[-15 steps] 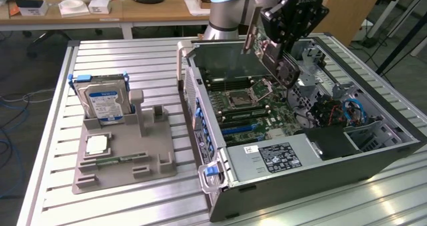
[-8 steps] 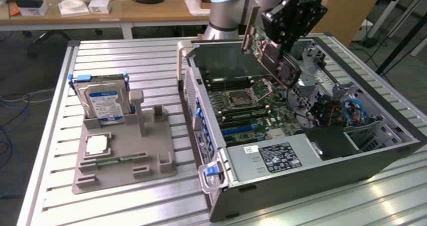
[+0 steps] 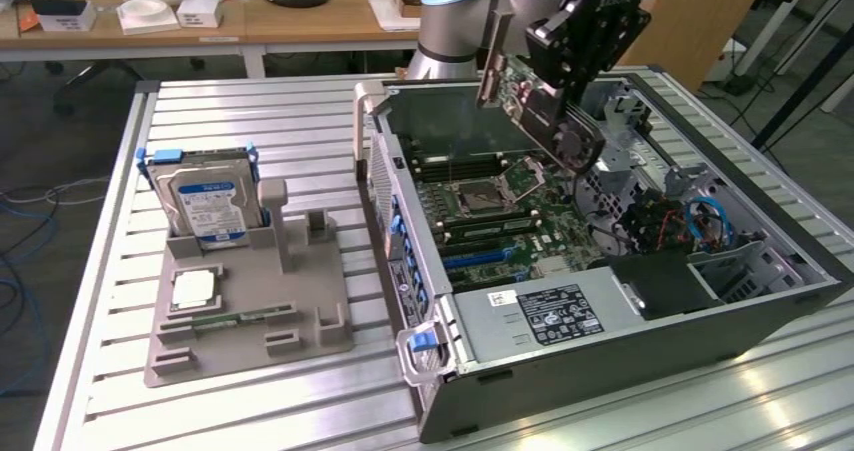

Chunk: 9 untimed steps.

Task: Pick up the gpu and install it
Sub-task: 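Insert the gpu into the slot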

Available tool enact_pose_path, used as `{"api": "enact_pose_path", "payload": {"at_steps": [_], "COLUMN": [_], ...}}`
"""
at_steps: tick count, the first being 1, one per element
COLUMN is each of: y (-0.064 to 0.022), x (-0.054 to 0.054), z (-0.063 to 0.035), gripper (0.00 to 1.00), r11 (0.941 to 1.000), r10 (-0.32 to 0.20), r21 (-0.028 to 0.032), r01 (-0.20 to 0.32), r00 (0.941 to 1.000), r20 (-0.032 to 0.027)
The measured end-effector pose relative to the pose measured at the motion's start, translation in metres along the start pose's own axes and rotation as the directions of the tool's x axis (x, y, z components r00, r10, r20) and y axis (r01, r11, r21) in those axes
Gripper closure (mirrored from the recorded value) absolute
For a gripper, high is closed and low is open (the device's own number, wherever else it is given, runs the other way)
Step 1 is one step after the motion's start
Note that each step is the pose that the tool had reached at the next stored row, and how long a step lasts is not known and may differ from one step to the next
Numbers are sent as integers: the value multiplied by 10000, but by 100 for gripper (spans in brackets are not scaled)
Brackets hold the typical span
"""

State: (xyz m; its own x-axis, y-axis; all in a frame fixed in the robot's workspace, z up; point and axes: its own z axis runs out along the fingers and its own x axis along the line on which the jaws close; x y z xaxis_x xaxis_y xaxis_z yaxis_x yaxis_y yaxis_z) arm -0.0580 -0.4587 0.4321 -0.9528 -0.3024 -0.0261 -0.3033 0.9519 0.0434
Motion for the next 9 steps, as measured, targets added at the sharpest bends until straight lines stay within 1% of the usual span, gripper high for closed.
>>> {"api": "enact_pose_path", "payload": {"at_steps": [5,9], "y": [0,0], "x": [0,0], "z": [1,2], "gripper": [74,74], "r11": [9989,9964], "r10": [-467,-844], "r21": [-13,-23], "r01": [467,844], "r00": [9989,9964], "r20": [-19,-36]}}
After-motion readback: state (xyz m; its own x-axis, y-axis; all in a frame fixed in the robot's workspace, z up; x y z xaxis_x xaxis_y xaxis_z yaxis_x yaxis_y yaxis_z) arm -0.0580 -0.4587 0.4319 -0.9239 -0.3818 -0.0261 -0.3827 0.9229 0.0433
